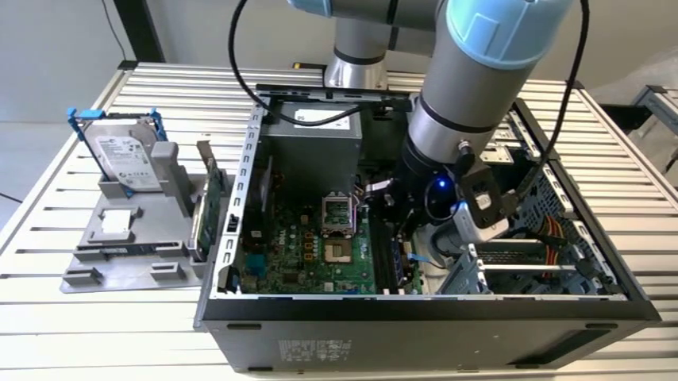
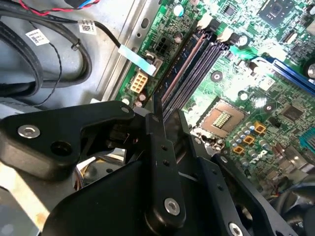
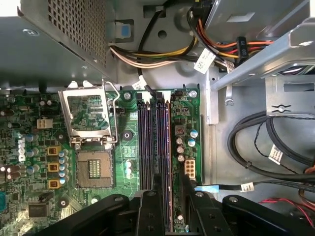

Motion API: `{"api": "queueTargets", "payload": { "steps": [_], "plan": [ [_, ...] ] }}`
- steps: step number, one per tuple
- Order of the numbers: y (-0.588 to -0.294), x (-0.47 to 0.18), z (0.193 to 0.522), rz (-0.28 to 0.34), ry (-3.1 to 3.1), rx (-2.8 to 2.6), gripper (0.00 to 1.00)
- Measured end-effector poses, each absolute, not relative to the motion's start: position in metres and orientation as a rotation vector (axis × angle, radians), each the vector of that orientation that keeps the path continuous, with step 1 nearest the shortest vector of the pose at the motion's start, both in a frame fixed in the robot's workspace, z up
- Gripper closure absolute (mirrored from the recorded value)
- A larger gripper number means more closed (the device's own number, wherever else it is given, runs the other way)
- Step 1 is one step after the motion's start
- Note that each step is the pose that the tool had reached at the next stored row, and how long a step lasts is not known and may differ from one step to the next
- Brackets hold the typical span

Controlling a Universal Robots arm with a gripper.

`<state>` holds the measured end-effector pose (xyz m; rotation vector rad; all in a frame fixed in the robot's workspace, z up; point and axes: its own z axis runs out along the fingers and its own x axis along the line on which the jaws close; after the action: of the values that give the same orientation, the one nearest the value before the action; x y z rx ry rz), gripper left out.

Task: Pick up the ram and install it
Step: 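Insert the ram into the slot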

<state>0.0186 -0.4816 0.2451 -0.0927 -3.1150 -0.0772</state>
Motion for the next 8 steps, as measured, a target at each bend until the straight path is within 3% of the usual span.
{"api": "queueTargets", "payload": {
  "steps": [8],
  "plan": [
    [-0.4815,0.0186,0.2573,-0.079,-3.115,-0.093,0.00]
  ]
}}
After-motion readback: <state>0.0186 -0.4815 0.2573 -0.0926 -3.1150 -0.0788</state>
